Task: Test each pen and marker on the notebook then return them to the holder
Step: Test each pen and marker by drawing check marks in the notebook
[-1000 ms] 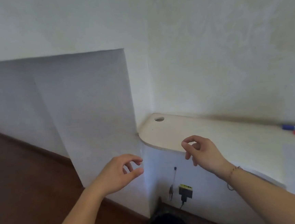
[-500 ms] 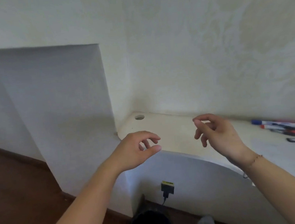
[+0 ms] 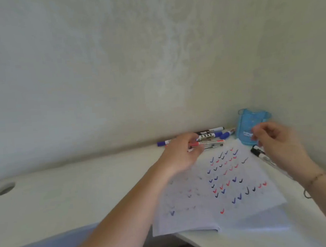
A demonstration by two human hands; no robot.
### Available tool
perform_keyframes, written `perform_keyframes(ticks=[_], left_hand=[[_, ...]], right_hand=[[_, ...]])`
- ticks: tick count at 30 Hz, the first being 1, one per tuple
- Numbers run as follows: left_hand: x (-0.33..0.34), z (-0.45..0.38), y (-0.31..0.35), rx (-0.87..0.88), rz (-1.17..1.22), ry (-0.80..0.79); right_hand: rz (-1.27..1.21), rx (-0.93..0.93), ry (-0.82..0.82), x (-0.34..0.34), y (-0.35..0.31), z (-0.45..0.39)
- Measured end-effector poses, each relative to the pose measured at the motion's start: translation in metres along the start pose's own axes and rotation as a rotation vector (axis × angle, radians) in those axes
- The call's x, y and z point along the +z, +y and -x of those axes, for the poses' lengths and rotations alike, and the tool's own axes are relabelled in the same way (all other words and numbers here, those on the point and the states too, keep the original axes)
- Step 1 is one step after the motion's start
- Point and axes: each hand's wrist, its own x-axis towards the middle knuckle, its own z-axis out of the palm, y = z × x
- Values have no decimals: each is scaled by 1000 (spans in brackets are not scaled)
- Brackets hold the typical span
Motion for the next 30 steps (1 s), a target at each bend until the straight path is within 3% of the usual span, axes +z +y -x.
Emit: perform_keyframes(ticks=[3,5,9,12,15,18,23,26,28,30], left_hand=[[37,-26,-1,-56,-111,-285],[50,-31,0,-99,-69,-406],[48,-33,-5,-54,165,-313],[33,-43,-22,-116,508,-259],[14,-50,-44,-105,841,-274],[-10,-43,-64,-99,927,-332],[-40,-28,-69,-54,427,-430],[-36,-24,-59,-34,-149,-543],[-28,-21,-51,75,-465,-554],[-19,-19,-44,123,-516,-545]], right_hand=[[366,115,-223,-19,45,-13],[404,89,-363,-21,60,-6],[482,-57,-433,-11,61,4],[479,-88,-451,-5,56,2],[450,-99,-535,-3,48,3],[595,-144,-684,5,45,11],[757,-77,-764,17,31,25],[825,-69,-773,17,25,22],[819,-56,-762,19,24,13],[796,-62,-724,27,25,0]])
